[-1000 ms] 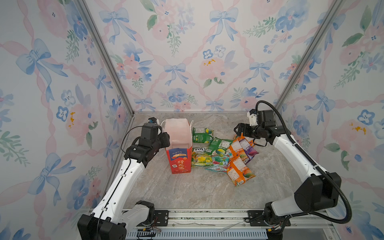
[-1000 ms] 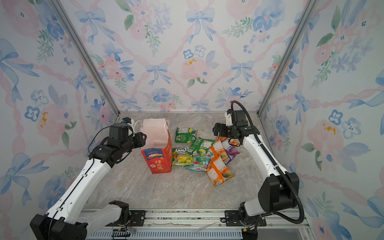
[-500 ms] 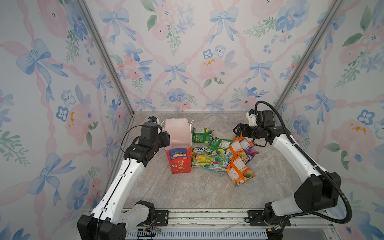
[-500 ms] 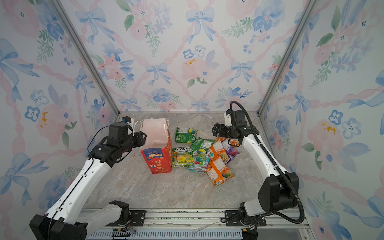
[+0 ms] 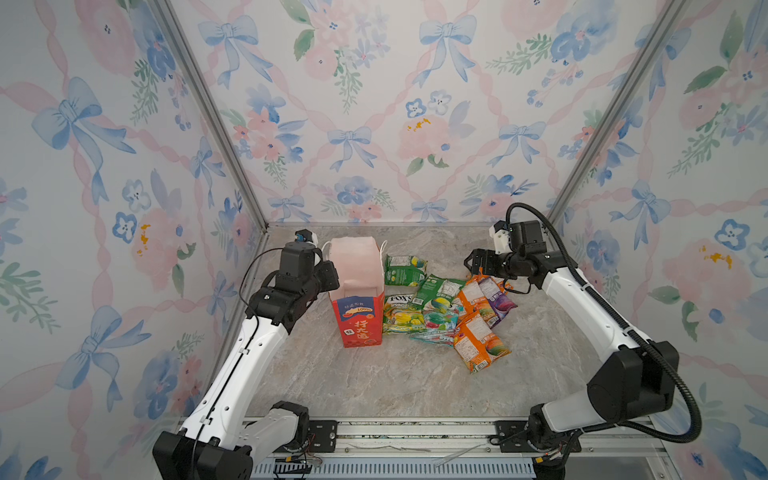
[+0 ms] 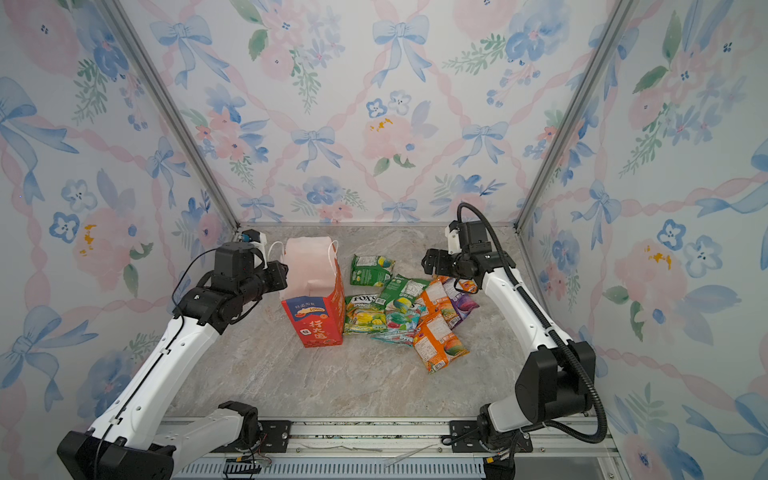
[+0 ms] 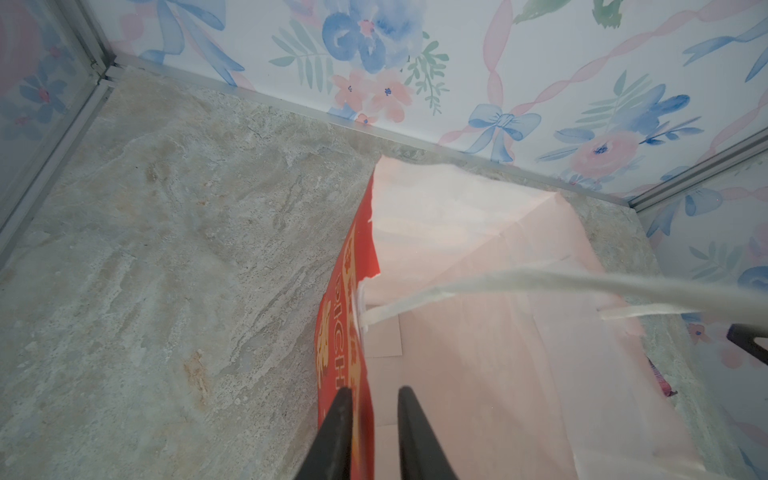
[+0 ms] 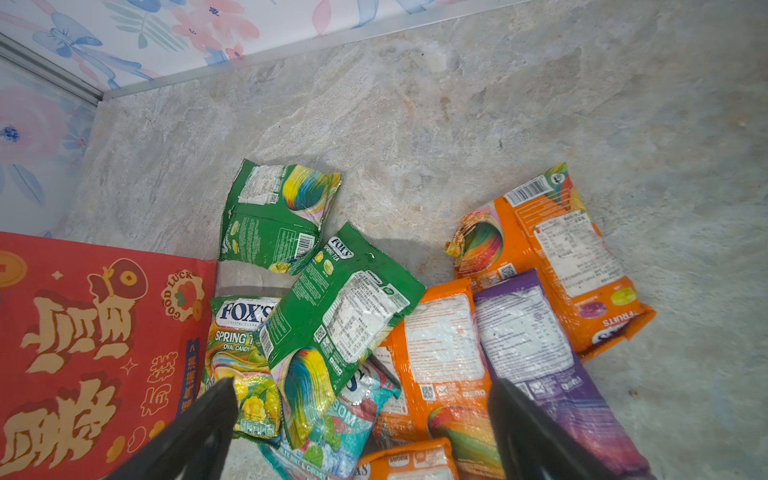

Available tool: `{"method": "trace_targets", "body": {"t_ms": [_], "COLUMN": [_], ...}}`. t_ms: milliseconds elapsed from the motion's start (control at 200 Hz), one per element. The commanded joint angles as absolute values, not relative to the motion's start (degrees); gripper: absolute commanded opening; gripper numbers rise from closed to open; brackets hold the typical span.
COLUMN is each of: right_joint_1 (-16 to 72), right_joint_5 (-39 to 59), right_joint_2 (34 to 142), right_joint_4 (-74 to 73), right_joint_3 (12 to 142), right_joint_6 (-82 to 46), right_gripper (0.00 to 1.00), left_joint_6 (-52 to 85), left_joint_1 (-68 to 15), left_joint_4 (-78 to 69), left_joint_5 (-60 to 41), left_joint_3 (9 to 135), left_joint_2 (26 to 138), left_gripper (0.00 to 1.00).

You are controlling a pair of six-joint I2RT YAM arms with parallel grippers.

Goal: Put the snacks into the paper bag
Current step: 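Close the left gripper on the bag rim while the right lowers toward snacks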

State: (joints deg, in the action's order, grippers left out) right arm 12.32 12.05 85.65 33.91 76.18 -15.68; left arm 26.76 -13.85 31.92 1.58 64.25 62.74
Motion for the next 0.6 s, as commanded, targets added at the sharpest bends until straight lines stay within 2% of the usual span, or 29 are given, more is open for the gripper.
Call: {"method": "trace_targets", "body": {"t_ms": [0, 180, 595], "right_joint_1": [13.16, 13.34, 13.95], "right_joint_5": [12.75, 12.69, 12.89], "right_joint_2": [86.22, 86.24, 86.4], "right_joint_4": [35.9, 35.86, 35.95], "right_joint_3": [78.31, 78.39, 78.88], "right_joint_6": [-15.86, -15.99, -16.13], "right_gripper": [0.96, 0.97, 0.97], "left_joint_6": [25.88, 25.84, 25.84], "left_joint_1": [-14.14, -14.06, -14.07], "left_joint_4": [32.78, 32.78, 32.79], "left_joint_5": [2.07, 1.67, 1.8], "left_joint_3": [64.88, 64.78, 63.75], "left_joint_2": [62.93, 63.3, 63.68], "left_gripper": [0.22, 0.21, 0.1]}}
